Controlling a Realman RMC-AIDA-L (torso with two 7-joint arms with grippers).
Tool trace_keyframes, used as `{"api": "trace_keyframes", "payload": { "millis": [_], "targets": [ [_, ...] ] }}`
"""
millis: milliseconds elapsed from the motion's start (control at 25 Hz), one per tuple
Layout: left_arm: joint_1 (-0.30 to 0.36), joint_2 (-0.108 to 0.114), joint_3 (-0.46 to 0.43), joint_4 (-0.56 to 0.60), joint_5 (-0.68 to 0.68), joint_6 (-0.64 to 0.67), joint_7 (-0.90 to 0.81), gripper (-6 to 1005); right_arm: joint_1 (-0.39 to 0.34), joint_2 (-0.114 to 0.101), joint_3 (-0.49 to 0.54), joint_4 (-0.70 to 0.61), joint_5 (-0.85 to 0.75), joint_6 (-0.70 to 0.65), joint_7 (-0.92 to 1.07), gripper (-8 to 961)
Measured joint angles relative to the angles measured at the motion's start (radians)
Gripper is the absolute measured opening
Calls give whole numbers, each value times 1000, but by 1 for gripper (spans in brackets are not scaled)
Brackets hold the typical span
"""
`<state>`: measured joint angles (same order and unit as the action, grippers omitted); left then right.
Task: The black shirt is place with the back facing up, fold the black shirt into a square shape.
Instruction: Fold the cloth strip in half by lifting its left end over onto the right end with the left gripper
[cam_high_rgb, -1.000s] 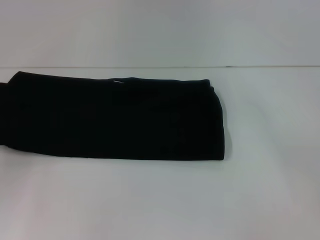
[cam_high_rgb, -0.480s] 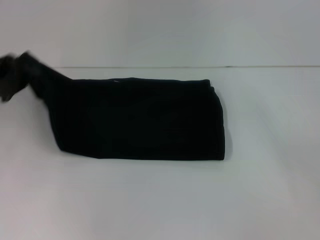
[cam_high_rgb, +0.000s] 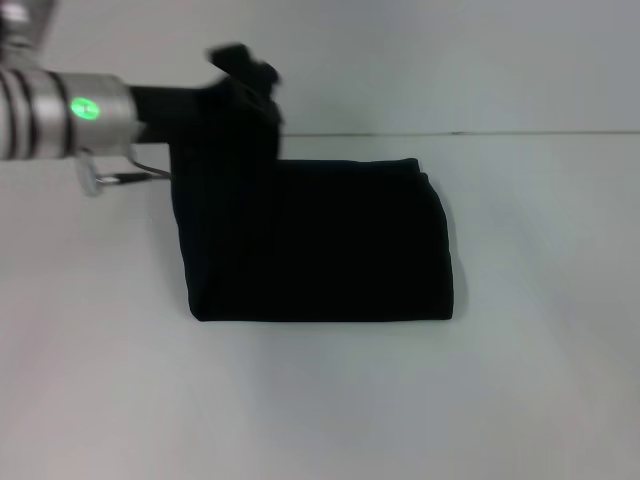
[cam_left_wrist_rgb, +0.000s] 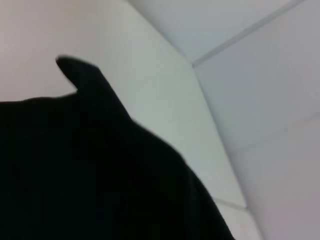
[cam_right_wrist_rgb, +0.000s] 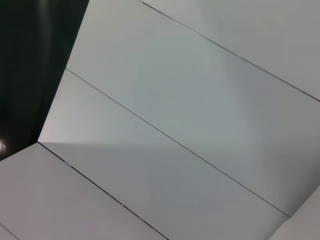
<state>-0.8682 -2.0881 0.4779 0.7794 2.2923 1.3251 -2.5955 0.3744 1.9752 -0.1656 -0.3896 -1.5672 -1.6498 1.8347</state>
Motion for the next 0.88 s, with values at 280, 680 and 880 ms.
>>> {"api": "trace_keyframes", "payload": {
  "millis": [280,680,880],
  "targets": [
    [-9,-85,383,-89,-118,-233,112,152,6,3,-3,0,-2,8,0,835],
    [-3,-70,756,-150,-242,-228,404,176,-3,0,-9,1,-23,31,0,822],
    [48,-41,739,-76,-243,-128,428,267,9,-5,-13,0,-59,54,3,816]
  ]
}}
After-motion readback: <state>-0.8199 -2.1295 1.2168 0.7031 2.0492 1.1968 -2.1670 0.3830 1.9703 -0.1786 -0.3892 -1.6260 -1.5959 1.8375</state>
